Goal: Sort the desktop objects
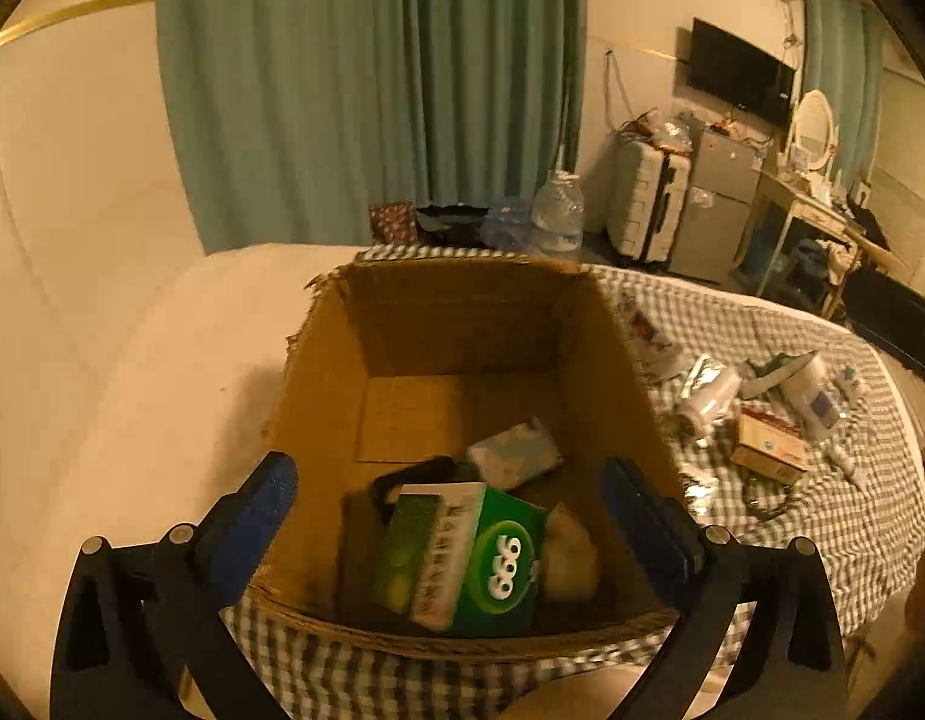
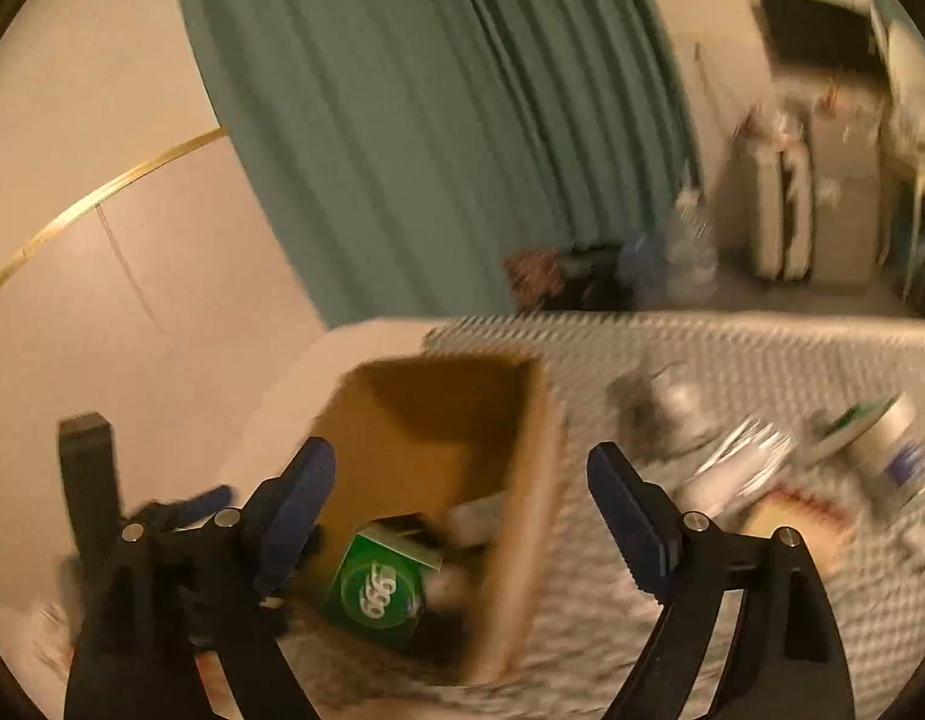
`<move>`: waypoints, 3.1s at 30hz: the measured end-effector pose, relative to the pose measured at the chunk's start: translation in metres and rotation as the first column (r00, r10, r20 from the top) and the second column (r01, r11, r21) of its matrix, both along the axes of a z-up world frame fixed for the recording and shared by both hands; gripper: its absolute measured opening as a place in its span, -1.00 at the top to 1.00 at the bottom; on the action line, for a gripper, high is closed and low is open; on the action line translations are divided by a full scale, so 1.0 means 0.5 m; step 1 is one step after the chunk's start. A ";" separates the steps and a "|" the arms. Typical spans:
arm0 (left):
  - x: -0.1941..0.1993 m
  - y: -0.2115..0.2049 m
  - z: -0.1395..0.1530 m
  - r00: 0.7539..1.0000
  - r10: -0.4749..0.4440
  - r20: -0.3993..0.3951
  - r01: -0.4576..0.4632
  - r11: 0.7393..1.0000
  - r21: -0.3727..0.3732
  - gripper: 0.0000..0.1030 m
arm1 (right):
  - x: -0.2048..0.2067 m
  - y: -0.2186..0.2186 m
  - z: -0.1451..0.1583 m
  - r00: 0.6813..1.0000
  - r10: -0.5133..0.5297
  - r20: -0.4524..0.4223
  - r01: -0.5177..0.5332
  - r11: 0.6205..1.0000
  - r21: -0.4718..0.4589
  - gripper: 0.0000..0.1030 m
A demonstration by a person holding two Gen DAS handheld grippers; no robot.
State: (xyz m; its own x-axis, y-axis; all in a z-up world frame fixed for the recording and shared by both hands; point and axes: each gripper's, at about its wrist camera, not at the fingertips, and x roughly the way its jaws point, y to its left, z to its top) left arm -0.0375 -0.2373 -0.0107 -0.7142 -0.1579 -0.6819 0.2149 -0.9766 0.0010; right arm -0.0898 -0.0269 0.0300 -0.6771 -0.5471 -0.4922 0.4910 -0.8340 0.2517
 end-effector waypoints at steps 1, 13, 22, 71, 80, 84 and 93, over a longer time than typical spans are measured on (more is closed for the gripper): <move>-0.002 0.010 0.004 1.000 -0.010 -0.007 0.010 1.000 0.012 -1.00 | 0.005 0.034 0.000 0.999 -0.025 -0.026 0.025 0.999 0.025 -0.69; -0.083 0.295 -0.055 0.998 -0.043 -0.036 0.050 0.973 0.227 -1.00 | 0.061 0.510 -0.118 0.862 -0.505 -0.032 0.505 0.863 -0.013 -0.70; -0.193 0.467 -0.208 0.970 -0.196 0.146 0.174 0.974 0.146 -1.00 | -0.034 0.588 -0.240 0.869 -0.485 0.101 0.484 0.874 0.042 -0.70; -0.413 0.580 -0.370 0.844 0.166 0.510 -0.309 0.927 0.210 -0.87 | -0.290 0.666 -0.368 0.919 -0.325 0.223 0.266 0.929 0.258 -0.20; -0.235 0.508 -0.255 0.921 -0.117 0.371 -0.003 0.952 0.306 -0.68 | -0.196 0.641 -0.318 0.928 -0.318 0.193 0.279 0.938 0.206 -0.20; -0.208 0.496 -0.171 0.952 -0.183 0.246 0.130 0.967 0.219 -0.68 | -0.124 0.605 -0.288 0.934 -0.299 0.197 0.270 0.949 0.161 -0.20; -0.119 0.376 -0.031 0.964 -0.255 0.072 0.226 0.933 0.281 -0.68 | 0.021 0.466 -0.206 0.963 -0.218 0.159 0.192 0.968 0.164 -0.20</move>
